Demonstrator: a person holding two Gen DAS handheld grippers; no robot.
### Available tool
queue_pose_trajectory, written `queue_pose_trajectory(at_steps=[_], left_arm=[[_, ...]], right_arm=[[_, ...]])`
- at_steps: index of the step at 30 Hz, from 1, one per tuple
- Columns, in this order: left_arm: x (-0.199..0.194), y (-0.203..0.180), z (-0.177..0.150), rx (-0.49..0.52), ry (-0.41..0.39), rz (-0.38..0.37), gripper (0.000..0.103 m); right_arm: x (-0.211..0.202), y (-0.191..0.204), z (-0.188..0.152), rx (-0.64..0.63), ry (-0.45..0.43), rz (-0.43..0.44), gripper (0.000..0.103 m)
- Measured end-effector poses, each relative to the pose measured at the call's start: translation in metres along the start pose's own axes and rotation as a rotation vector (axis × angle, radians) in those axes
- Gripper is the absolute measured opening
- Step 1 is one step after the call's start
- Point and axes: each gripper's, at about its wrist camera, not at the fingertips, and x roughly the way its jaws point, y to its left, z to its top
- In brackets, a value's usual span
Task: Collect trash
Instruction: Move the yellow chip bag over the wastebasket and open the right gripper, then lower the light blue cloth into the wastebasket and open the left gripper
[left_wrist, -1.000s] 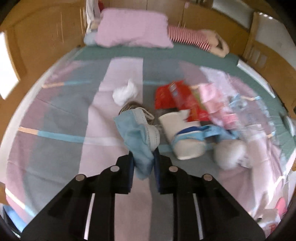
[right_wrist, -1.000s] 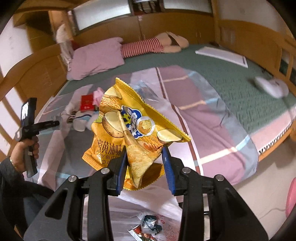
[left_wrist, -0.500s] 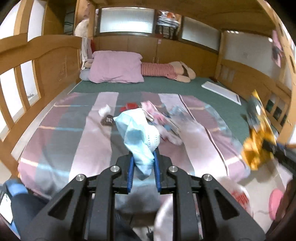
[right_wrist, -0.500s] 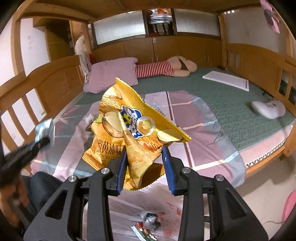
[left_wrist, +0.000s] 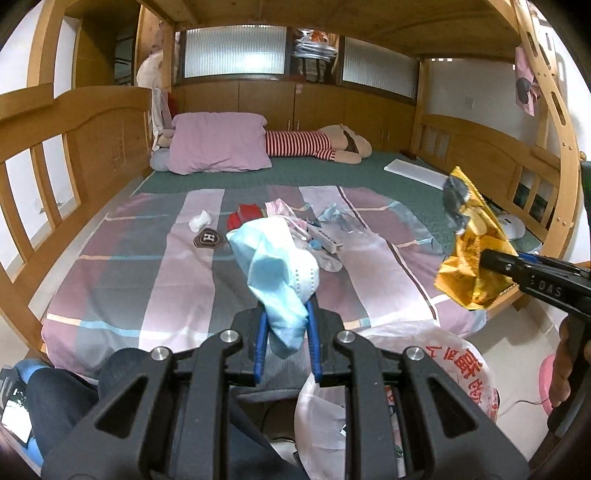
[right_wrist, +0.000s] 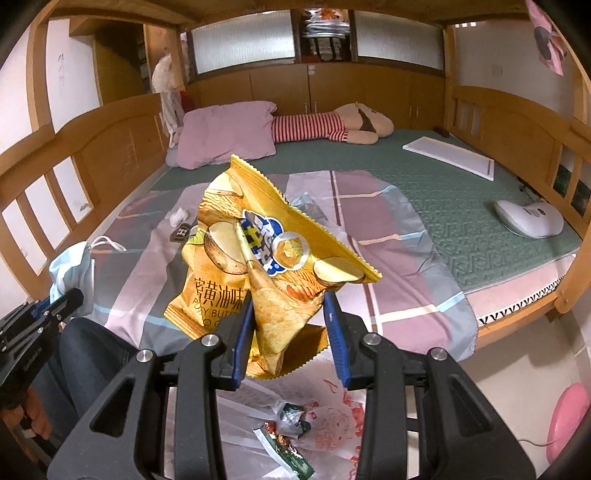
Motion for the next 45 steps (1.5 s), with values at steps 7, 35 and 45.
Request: queue_pose_trajectory(at_steps=[7, 35, 45], left_arm=[[-0.001, 0.002, -0.001, -0.001, 0.007, -0.010, 0.019], [0.052, -0.074, -0.047, 0.230, 0.309, -0.379, 0.021], [0.045, -0.109, -0.067, 0.392, 0.280, -0.392, 0.084]], right_arm=[[-0.011, 0.006, -0.005, -0.024, -0.032, -0.014, 0.037], [-0.020, -0.070, -0.021, 0.271, 0.019, 0.076, 0.071], [-0.010, -0.068, -0.026, 0.296, 0.034, 0.101, 0.072]])
